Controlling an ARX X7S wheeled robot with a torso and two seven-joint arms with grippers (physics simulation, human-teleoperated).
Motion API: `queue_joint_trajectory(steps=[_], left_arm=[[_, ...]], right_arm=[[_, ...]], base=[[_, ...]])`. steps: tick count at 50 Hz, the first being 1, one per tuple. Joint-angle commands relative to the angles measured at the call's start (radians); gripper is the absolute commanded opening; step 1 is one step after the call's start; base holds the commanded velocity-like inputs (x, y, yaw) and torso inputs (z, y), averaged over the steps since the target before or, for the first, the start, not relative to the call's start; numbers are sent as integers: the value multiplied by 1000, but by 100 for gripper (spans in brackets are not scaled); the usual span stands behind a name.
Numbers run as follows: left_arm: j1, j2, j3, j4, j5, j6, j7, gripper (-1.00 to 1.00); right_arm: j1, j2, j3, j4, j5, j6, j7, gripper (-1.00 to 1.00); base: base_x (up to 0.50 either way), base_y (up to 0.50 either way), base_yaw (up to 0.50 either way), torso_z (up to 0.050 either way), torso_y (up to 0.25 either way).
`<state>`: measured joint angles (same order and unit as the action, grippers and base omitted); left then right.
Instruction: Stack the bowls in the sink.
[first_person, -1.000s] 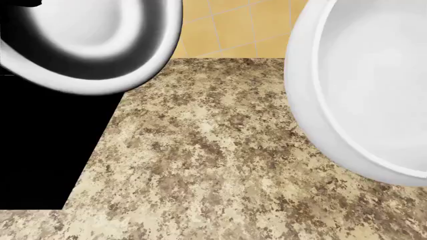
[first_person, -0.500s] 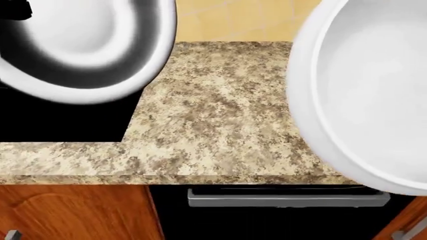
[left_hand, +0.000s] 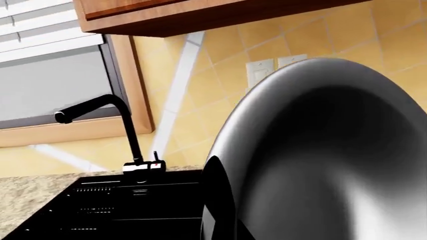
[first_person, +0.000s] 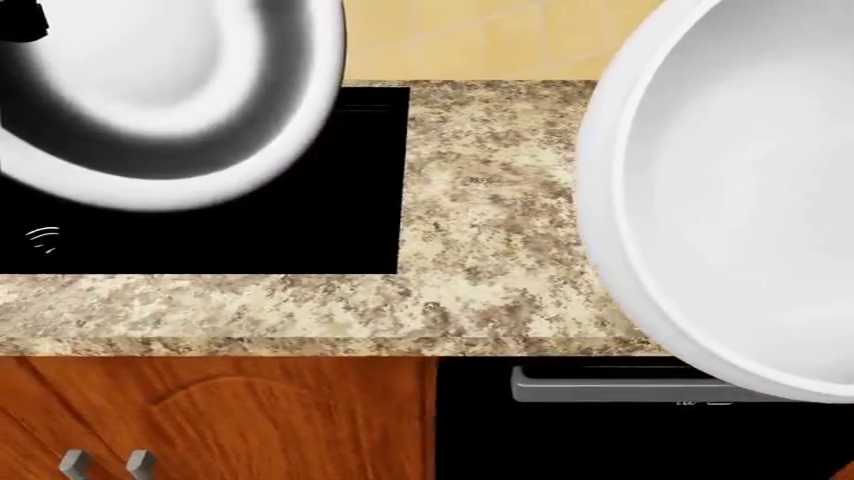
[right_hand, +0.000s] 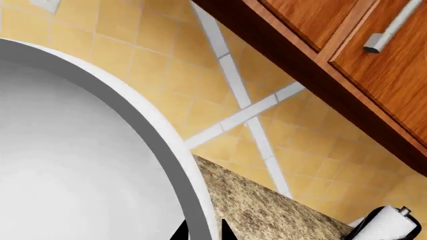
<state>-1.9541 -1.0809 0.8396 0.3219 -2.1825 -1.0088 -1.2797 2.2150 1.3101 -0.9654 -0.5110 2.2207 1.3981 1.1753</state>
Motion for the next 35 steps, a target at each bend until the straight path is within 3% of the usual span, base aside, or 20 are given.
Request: queue_joint_trajectory(steps=[1, 35], left_arm=[[-13, -12, -10, 1, 2, 0, -5, -100], [-13, -33, -15, 11, -10, 2, -10, -100]], right_arm=[[5, -8, 25, -13, -29, 28, -12, -100], [-33, -6, 49, -25, -42, 17, -24, -100]], base=[[0, 500, 0, 0, 0], [0, 500, 0, 0, 0]])
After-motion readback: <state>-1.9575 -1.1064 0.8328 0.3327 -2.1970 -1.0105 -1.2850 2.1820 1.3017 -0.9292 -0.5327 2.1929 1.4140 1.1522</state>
